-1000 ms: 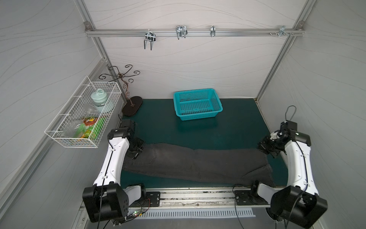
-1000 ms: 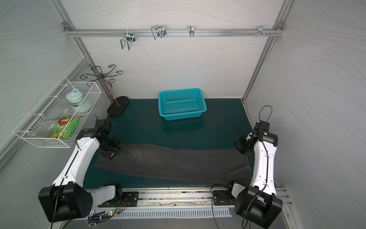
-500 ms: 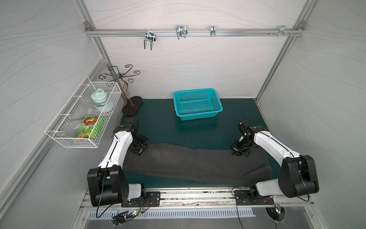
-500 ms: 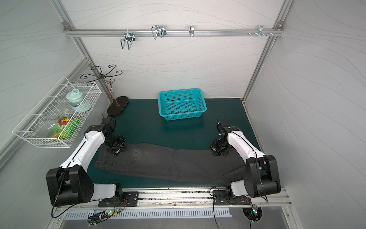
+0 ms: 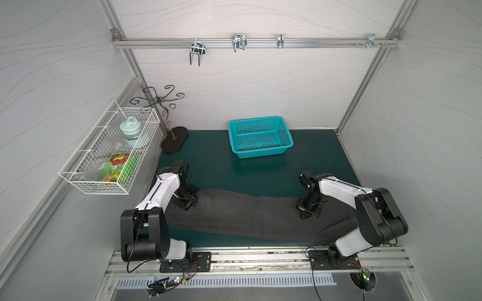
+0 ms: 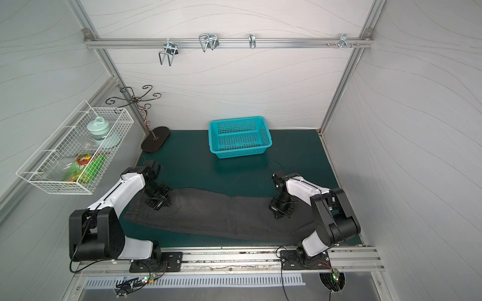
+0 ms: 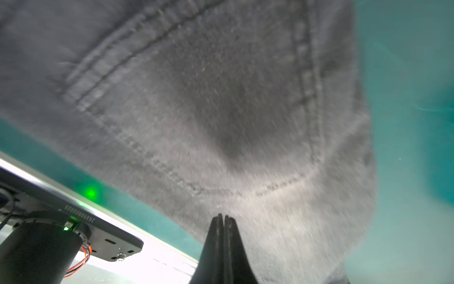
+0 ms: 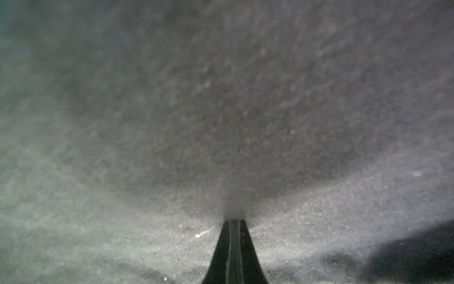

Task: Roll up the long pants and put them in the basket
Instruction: Move the long pant to the center of the board.

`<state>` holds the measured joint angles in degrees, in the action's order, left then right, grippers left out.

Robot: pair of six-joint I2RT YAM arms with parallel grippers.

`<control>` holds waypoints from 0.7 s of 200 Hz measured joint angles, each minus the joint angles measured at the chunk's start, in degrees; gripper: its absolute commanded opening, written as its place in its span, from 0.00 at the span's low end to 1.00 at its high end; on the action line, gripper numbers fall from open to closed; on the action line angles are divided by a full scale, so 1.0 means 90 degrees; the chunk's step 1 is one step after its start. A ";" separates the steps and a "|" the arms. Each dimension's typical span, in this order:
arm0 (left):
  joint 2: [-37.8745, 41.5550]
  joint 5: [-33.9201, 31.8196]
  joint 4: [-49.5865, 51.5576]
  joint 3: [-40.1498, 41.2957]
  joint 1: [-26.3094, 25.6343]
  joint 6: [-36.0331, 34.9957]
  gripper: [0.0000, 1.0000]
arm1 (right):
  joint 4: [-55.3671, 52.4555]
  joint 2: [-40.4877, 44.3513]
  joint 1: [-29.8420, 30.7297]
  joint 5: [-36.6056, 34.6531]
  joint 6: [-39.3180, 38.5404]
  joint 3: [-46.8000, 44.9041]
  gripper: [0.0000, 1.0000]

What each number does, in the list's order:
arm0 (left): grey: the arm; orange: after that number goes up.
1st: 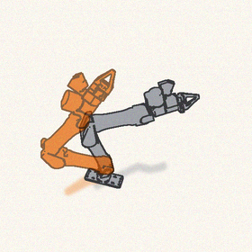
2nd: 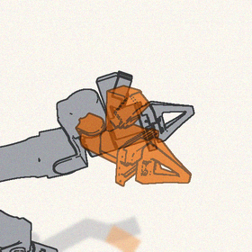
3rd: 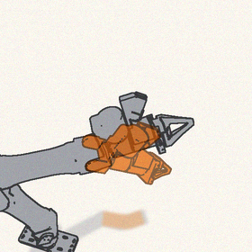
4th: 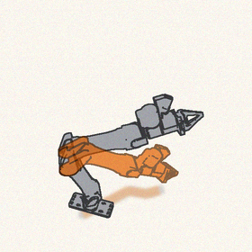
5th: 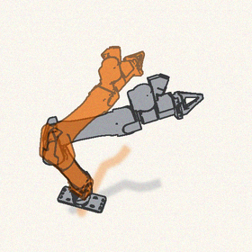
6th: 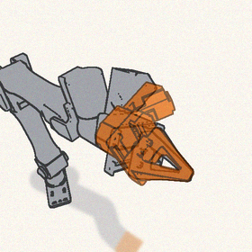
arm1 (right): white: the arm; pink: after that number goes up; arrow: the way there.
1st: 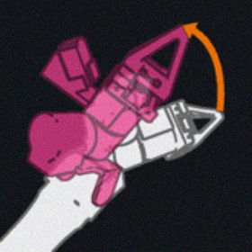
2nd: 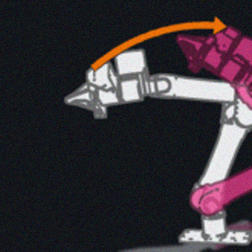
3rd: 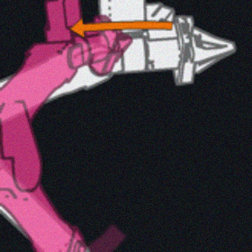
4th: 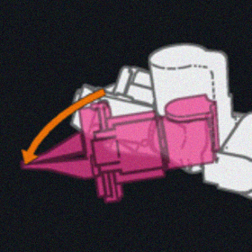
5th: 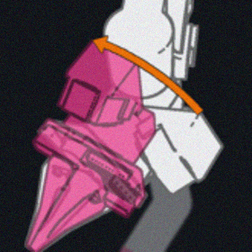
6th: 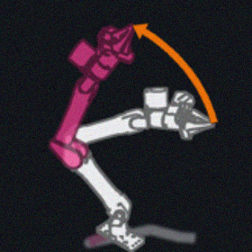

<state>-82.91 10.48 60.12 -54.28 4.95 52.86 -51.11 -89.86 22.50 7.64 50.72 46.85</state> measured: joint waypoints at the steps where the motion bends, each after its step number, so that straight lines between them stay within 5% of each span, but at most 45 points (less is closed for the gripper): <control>1: -0.0015 0.0002 -0.0005 0.0000 0.0000 0.0002 0.00 | -0.0005 -0.0012 0.0000 -0.0002 0.0002 0.0007 0.00; 68: -0.1542 0.0223 -0.0736 -0.0641 -0.0158 0.0056 0.00 | -0.0554 -0.1404 -0.0629 -0.0306 -0.0214 0.1620 0.00; 140: -0.3019 0.0427 -0.1112 -0.2380 -0.0396 0.0185 0.00 | -0.0372 -0.3830 -0.1508 -0.0729 -0.1112 0.5472 0.00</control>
<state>-110.08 14.33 50.11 -75.70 1.39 54.52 -54.46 -124.33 8.93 1.08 40.71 96.09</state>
